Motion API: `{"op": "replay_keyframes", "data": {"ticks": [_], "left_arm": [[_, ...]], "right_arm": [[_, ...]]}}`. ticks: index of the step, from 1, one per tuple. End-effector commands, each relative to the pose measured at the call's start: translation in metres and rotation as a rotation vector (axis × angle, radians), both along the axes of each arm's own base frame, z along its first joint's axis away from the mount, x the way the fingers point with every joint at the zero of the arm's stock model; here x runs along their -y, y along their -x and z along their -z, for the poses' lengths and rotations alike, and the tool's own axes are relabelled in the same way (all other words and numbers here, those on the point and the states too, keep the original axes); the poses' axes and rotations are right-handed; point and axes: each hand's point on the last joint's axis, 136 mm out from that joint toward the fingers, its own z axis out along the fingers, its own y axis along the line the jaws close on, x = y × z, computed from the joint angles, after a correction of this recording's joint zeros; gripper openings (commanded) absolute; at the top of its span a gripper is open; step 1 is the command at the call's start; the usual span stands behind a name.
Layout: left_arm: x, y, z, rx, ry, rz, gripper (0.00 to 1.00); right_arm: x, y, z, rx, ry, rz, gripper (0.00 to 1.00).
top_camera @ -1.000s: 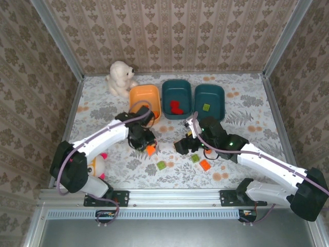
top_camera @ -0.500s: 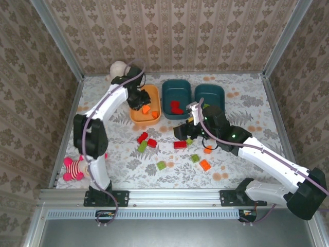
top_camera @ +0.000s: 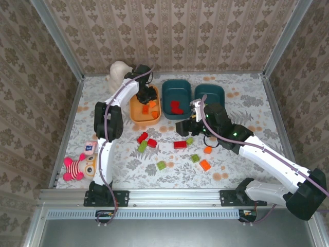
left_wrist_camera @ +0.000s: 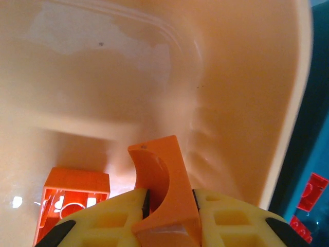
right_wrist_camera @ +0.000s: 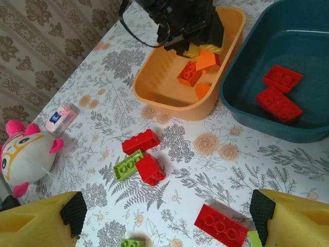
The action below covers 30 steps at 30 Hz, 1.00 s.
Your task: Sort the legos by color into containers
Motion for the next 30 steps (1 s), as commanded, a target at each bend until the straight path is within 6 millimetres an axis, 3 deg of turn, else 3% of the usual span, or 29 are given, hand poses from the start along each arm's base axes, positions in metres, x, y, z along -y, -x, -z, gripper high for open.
{"op": "replay_keyframes", "data": {"ticks": [1,4,8,13,17,19,25,30], "left_arm": [[-0.004,0.005,0.008,-0.047,0.020,0.010,0.26],[0.003,0.004,0.000,-0.031,0.049,0.027,0.37],[0.004,-0.002,-0.030,0.031,0.072,0.034,0.49],[0.001,-0.002,-0.075,0.110,0.088,0.022,0.55],[-0.010,0.011,-0.116,0.180,0.089,0.004,0.57],[-0.013,0.023,-0.133,0.220,0.112,0.002,0.58],[-0.014,0.089,-0.141,0.249,0.172,0.037,0.59],[-0.010,0.159,-0.131,0.290,0.134,0.134,0.59]], "right_arm": [[0.008,-0.002,-0.002,-0.007,0.006,0.044,0.86],[0.007,-0.003,0.005,-0.024,0.038,0.034,0.86],[0.008,-0.003,0.021,-0.046,0.118,0.011,0.85],[0.013,-0.002,0.038,-0.068,0.182,0.012,0.84],[0.033,0.000,0.068,-0.143,0.303,0.068,0.81],[0.041,0.001,0.086,-0.199,0.365,0.094,0.80],[0.051,0.001,0.134,-0.469,0.454,0.185,0.70],[0.054,-0.014,0.140,-0.621,0.383,0.404,0.57]]}}
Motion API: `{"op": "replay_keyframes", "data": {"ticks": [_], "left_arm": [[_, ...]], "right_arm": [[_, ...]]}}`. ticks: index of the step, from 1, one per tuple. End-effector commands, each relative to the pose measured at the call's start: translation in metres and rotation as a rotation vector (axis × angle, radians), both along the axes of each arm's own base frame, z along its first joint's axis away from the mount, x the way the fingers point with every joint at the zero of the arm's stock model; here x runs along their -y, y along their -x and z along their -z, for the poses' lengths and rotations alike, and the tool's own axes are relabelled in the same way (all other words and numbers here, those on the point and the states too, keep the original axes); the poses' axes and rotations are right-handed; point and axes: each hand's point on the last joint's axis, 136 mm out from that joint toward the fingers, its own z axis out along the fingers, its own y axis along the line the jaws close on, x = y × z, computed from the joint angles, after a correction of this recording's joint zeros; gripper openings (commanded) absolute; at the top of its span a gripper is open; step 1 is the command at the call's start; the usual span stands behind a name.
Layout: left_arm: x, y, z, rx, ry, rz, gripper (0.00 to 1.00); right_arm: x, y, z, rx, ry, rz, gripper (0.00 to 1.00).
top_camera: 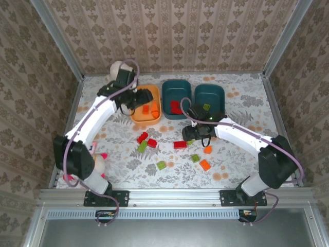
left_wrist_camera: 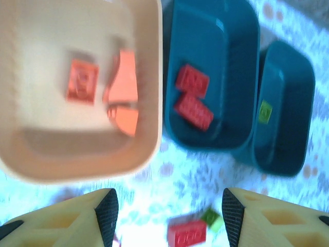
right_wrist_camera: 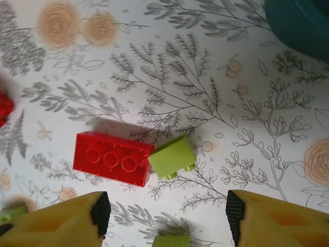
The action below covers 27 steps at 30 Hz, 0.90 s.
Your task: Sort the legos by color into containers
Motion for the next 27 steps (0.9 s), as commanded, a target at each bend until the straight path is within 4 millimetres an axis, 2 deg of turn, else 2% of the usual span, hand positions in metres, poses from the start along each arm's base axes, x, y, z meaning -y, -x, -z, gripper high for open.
{"op": "replay_keyframes", "data": {"ticks": [1,5,9,17,21,27], "left_arm": [[0.003,0.035,0.013,0.035,-0.029,0.043,0.59],[-0.007,0.075,0.023,0.063,-0.025,0.032,0.59],[-0.017,0.096,0.026,0.073,-0.028,0.030,0.60],[-0.027,0.104,0.015,0.109,-0.048,0.038,0.60],[-0.029,0.107,0.014,0.110,-0.042,0.032,0.61],[-0.031,0.109,0.013,0.112,-0.043,0.032,0.61]], "right_arm": [[0.012,-0.004,-0.003,-0.091,-0.013,0.267,0.51],[0.005,-0.004,0.012,-0.198,-0.089,0.487,0.51],[0.001,-0.003,0.025,-0.260,-0.113,0.614,0.58],[-0.004,-0.007,0.046,-0.300,-0.115,0.719,0.58],[-0.002,-0.005,0.060,-0.318,-0.096,0.755,0.56],[-0.011,-0.010,0.069,-0.331,-0.135,0.772,0.50]]}}
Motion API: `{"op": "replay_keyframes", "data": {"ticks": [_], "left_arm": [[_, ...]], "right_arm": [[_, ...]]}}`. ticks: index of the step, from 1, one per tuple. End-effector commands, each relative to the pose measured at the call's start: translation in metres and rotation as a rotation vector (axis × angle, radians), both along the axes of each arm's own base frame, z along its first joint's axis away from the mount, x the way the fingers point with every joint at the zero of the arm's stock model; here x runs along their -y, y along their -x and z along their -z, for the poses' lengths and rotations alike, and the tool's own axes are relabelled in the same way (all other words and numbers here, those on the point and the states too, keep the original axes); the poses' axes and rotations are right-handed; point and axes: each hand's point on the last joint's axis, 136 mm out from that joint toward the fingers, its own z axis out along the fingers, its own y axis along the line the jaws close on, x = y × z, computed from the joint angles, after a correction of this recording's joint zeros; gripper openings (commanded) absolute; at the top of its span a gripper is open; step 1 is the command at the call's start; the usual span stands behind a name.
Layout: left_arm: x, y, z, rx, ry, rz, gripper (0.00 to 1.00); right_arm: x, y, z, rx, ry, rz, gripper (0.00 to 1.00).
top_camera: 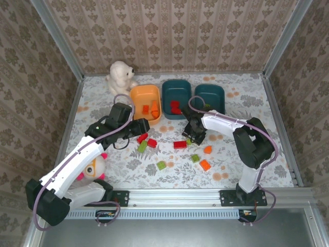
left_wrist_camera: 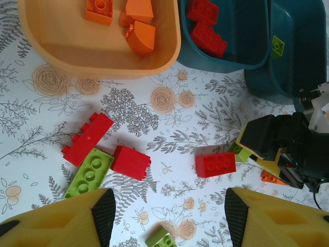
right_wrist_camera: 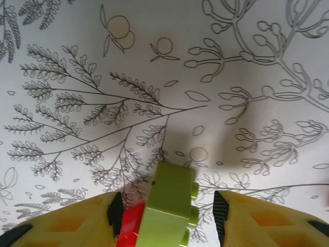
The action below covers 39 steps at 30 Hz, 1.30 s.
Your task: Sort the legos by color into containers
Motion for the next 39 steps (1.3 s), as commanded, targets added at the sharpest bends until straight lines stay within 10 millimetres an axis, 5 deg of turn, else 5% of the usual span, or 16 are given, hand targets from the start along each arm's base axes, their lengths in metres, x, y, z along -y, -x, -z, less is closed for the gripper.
{"op": "replay_keyframes", "data": {"ticks": [1,7,13,18,22,30,39], "left_arm": [[-0.003,0.003,0.000,0.004,-0.011,-0.003,0.61],[0.001,0.002,0.002,-0.006,-0.003,0.008,0.61],[0.005,0.000,0.005,-0.013,0.002,0.014,0.61],[0.015,-0.006,0.004,-0.013,0.013,0.035,0.61],[0.035,-0.009,0.009,-0.031,0.026,0.102,0.61],[0.074,-0.015,0.010,-0.041,0.016,0.202,0.61],[0.084,-0.016,0.010,-0.045,0.008,0.218,0.61]], "right_arm": [[-0.009,-0.003,0.004,-0.006,-0.032,0.034,0.47],[-0.008,-0.004,-0.006,0.023,-0.040,0.040,0.29],[0.008,-0.016,-0.053,0.144,0.012,-0.031,0.21],[0.042,-0.034,-0.107,0.285,0.099,-0.083,0.20],[0.084,-0.052,-0.127,0.342,0.169,-0.092,0.19],[0.099,-0.104,-0.093,0.279,0.175,-0.272,0.20],[0.075,-0.141,-0.040,0.156,0.070,-0.336,0.22]]}}
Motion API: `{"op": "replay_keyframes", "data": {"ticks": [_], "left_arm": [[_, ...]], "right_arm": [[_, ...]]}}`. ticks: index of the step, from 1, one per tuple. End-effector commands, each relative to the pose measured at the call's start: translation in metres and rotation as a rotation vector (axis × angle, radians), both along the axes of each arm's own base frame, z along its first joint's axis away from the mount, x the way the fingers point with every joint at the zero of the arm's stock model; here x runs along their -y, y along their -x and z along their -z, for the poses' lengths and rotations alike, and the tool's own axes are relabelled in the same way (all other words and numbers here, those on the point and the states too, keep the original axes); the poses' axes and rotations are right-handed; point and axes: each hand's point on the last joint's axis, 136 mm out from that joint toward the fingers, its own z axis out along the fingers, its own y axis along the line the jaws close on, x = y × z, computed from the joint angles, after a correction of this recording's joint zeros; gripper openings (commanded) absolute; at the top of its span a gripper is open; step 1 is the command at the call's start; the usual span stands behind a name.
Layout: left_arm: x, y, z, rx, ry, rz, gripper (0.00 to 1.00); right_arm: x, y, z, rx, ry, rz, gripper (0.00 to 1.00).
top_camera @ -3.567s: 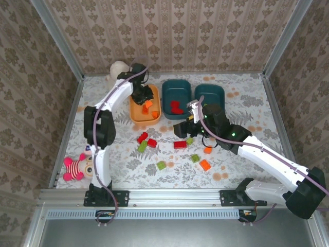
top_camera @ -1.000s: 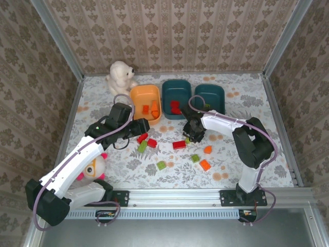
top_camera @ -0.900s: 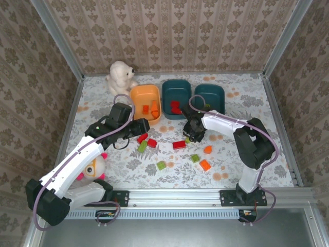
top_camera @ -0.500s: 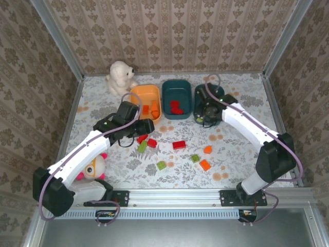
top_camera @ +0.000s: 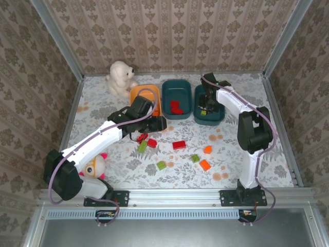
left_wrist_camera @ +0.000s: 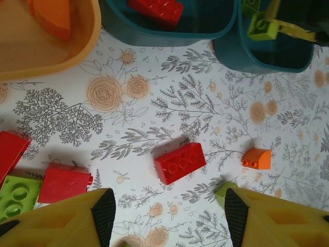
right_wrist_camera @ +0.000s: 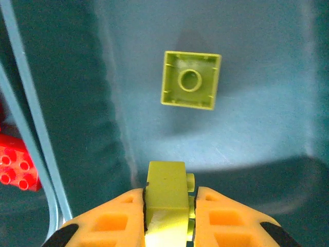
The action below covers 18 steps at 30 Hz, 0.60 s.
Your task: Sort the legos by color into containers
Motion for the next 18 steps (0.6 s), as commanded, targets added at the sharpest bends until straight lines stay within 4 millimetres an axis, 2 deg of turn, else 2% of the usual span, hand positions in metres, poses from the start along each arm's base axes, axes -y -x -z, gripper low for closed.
{"op": "replay_keyframes", "data": {"ticks": [1,4,9,12,18], "left_arm": [[0.006,-0.002,-0.012,0.035,0.012,0.028,0.61],[0.004,0.000,-0.012,0.034,0.005,0.022,0.61],[-0.003,0.002,-0.012,0.039,-0.016,0.014,0.61],[-0.007,0.003,-0.012,0.043,-0.027,0.013,0.61],[-0.017,0.003,-0.016,0.053,-0.058,0.008,0.62]], "right_arm": [[-0.010,0.001,0.008,-0.059,-0.035,-0.049,0.24],[-0.009,-0.002,0.011,-0.062,-0.030,-0.042,0.34],[-0.006,-0.008,-0.012,-0.014,-0.012,-0.051,0.48],[-0.004,-0.011,-0.039,0.043,-0.001,-0.061,0.52],[-0.011,-0.005,-0.110,0.239,0.016,-0.140,0.53]]}}
